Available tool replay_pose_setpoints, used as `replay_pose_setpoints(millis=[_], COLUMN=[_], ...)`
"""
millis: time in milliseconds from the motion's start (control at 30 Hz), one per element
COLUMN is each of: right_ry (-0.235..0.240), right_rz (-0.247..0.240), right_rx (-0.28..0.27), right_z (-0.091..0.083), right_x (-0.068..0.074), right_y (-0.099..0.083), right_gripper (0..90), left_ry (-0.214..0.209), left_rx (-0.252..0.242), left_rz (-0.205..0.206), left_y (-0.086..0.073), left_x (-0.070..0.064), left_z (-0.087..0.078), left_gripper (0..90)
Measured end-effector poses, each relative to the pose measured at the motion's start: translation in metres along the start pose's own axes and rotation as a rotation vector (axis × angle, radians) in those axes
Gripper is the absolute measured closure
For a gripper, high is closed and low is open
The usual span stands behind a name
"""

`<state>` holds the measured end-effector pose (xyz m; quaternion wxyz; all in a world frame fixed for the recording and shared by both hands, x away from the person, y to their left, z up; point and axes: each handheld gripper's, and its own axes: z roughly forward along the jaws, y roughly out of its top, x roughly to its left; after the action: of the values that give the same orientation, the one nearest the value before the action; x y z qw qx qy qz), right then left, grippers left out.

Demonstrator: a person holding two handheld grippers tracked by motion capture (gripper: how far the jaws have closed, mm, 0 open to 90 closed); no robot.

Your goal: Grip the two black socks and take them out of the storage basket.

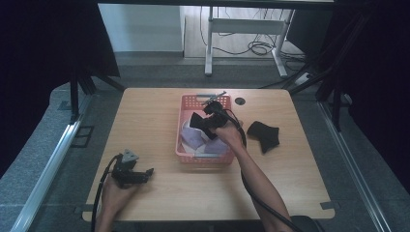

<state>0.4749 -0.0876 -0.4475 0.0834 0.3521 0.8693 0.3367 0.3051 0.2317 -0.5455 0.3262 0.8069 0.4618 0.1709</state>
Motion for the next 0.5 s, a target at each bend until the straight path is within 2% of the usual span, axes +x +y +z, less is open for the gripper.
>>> replay_pose_setpoints(millis=[500], right_ry=[-0.025], right_rz=[-0.064], right_rx=[-0.08], right_z=[-0.038], right_x=[0.014], right_y=[0.016], right_gripper=[82.2], left_ry=[0.0], left_rx=[-0.001], left_rz=[-0.002], left_y=[0.0], left_x=[0.0], left_z=[0.0], left_gripper=[13.3])
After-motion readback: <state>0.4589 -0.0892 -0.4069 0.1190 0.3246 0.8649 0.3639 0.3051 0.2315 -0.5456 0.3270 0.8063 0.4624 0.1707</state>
